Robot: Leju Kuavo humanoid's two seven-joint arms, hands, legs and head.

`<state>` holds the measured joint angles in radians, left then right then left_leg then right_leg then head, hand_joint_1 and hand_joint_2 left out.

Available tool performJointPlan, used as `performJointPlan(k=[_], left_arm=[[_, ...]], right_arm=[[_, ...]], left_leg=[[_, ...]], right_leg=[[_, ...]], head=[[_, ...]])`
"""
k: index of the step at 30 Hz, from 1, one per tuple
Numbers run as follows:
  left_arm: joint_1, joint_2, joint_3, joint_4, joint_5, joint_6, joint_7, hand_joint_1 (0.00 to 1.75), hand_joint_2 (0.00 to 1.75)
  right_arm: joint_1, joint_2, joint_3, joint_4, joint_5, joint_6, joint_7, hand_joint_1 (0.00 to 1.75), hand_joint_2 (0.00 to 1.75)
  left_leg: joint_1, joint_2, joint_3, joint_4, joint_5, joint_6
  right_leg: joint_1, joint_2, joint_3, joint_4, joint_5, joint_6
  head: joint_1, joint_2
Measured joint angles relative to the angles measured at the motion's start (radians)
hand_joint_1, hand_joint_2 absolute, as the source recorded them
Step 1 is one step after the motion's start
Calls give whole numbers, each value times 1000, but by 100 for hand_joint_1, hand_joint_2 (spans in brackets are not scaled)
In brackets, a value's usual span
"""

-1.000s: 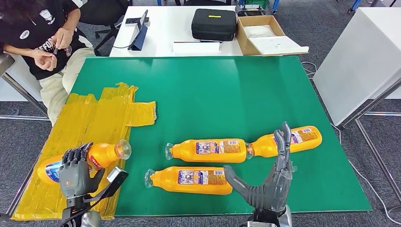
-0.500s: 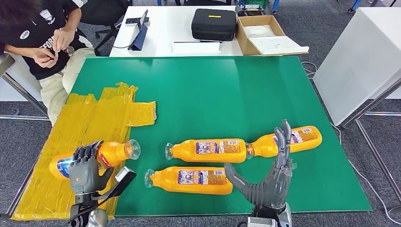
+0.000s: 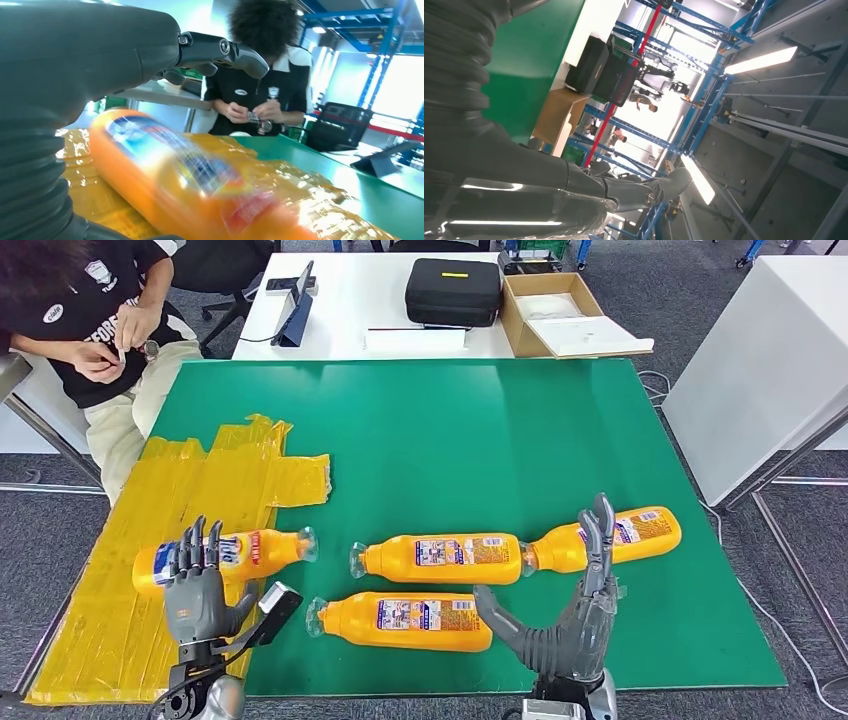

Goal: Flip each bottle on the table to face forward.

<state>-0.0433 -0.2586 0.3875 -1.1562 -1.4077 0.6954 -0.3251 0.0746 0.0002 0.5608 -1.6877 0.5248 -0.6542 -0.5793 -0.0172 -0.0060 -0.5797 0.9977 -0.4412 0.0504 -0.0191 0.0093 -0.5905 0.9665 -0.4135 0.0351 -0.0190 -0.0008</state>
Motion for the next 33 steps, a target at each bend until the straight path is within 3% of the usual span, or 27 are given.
performJointPlan(k=[7,13,16,20,27,33], left_arm=[[0,4,-5,19,13,0,-37,0,175],[-7,4,3,45,65,0,-91,0,175],[-14,4,7,66,120,0,-128,0,175],[-20,3,-16,96,333,0,-210,0,175],[8,28,-187,67,601,-2,-195,0,175],[32,60,-320,-17,767,-35,-206,0,175]], right_arm=[[2,0,-8,4,14,0,-1,0,175],[8,23,-59,4,160,0,4,0,175],[8,32,-90,4,259,0,49,0,175],[-3,27,-164,6,497,0,175,0,175],[-15,-36,-257,8,669,-1,314,0,175],[-47,-184,-265,35,777,61,431,0,175]], left_leg=[[0,0,0,0,0,0],[0,0,0,0,0,0],[0,0,0,0,0,0],[0,0,1,0,0,0],[-1,-1,0,0,0,1],[-1,-2,0,0,0,1]], right_leg=[[0,0,0,0,0,0],[0,0,0,0,0,0],[0,0,0,0,0,0],[0,0,0,0,0,0],[-1,-1,1,0,0,0],[-1,-1,1,0,0,1]], head=[[0,0],[0,0],[0,0],[0,0],[0,0],[0,0]])
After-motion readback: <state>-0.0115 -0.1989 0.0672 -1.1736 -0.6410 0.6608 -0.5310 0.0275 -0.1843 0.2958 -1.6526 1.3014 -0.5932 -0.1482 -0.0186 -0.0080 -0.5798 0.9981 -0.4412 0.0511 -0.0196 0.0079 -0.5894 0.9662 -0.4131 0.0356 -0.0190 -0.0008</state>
